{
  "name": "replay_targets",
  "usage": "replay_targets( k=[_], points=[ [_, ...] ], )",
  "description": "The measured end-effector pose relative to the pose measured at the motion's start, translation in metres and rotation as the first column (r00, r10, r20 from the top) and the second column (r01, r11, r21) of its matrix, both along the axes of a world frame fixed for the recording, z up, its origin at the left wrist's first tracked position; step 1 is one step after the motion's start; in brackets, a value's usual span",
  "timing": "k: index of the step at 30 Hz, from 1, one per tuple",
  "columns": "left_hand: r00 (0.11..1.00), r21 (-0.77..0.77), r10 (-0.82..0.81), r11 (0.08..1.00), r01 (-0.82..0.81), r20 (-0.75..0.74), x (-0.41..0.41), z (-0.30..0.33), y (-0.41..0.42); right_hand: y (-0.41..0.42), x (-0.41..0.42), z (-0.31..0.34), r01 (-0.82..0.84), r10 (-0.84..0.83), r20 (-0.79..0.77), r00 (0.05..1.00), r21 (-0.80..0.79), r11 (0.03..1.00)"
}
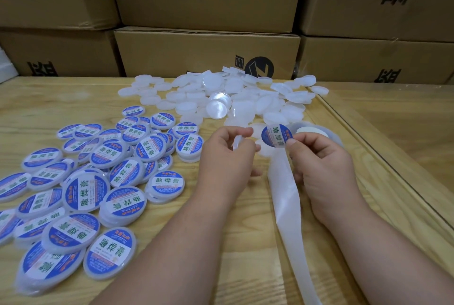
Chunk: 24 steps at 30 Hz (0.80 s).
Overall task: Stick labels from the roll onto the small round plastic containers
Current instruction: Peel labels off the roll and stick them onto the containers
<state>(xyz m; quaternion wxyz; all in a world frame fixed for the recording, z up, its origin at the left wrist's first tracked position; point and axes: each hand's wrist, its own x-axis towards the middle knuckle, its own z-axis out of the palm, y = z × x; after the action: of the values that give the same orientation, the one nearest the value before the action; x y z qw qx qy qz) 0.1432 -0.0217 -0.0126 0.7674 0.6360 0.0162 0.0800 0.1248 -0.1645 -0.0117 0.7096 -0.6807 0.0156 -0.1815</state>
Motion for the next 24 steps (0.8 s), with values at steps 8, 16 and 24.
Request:
replay_targets(
  k=[8, 16, 24],
  points=[
    [0.997, -0.086, -0.065, 0.994, 0.068, 0.031, 0.001, 0.004, 0.007, -0.003, 0.004, 0.002, -0.087, 0.108, -0.075, 0.991, 0.239, 0.967],
    [0.993, -0.265, -0.11, 0.957, 0.114, 0.031, 0.004, 0.006, 0.009, -0.011, 0.005, 0.012, -0.304, 0.479, -0.139, 0.866, 0.613, 0.729],
    [0.983, -0.222, -0.17, 0.958, 0.182, 0.072, 0.005, 0.003, 0.008, -0.017, 0.004, 0.012, -0.427, 0.699, -0.159, 0.697, 0.692, 0.583]
  ],
)
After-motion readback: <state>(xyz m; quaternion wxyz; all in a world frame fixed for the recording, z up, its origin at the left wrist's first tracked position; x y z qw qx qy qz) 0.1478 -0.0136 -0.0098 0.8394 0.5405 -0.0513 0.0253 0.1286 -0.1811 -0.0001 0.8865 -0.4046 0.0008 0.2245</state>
